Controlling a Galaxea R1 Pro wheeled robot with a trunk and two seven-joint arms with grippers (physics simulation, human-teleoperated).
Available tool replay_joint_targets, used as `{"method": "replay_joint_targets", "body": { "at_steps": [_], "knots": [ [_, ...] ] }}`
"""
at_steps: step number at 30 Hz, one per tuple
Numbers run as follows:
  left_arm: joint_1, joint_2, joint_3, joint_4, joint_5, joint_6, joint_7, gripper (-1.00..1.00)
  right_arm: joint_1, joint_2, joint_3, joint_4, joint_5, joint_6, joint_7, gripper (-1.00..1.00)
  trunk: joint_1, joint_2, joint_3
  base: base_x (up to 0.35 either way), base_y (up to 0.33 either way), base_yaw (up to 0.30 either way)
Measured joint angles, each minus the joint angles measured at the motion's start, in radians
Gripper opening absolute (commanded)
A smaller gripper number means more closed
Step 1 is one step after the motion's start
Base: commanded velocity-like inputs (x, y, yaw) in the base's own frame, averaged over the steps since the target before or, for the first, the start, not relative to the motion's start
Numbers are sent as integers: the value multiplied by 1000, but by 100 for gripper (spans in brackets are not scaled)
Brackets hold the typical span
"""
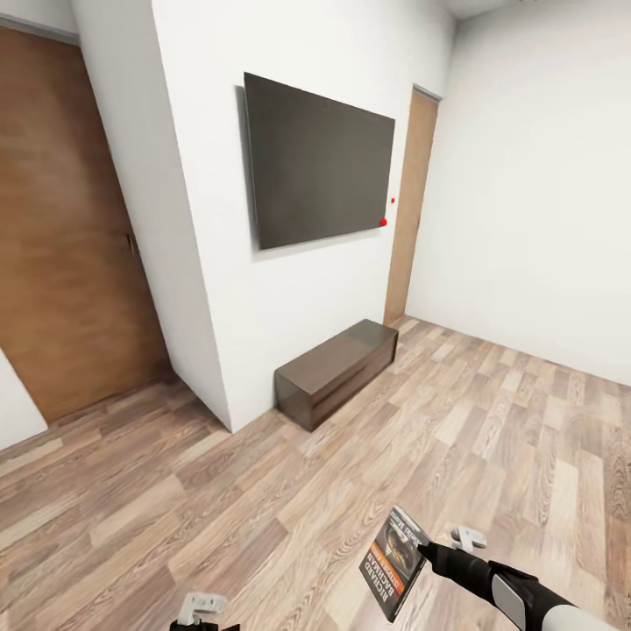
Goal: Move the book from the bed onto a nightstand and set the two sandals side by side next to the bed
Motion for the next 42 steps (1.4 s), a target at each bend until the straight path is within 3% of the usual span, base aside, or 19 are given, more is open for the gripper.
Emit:
{"method": "replay_joint_targets", "body": {
  "at_steps": [10,23,30,32,34,36,38,39,42],
  "knots": [
    [0,0,0,0,0,0,0,100,0,0,-2,0,0,0,0,-100,0,0,0,274,0,-284],
    [0,-2,0,0,-2,0,2,100,0,-1,0,0,0,2,0,-100,1,0,0,16,0,-284],
    [3,-14,-12,1,-21,5,18,100,0,0,3,17,1,5,0,-100,1,0,0,0,0,-284],
    [16,-14,-28,1,-52,4,17,100,0,0,8,50,2,3,0,-100,1,0,0,0,0,-284],
    [45,-13,-54,1,-121,3,17,100,0,0,11,100,4,2,-1,-100,0,0,0,0,0,-284],
    [59,-12,-60,1,-161,2,17,100,1,0,0,125,2,4,-2,-100,0,0,0,0,0,-284],
    [81,-11,-69,1,-241,1,19,100,1,-1,1,141,2,4,-3,-100,0,0,0,0,0,-284],
    [100,5,-74,1,-304,-2,20,100,1,-1,2,152,1,4,-3,-100,0,0,0,0,0,-284],
    [107,23,-70,1,-324,-5,10,100,1,-1,0,156,1,3,-2,-100,0,0,0,0,0,-284]
  ]
}}
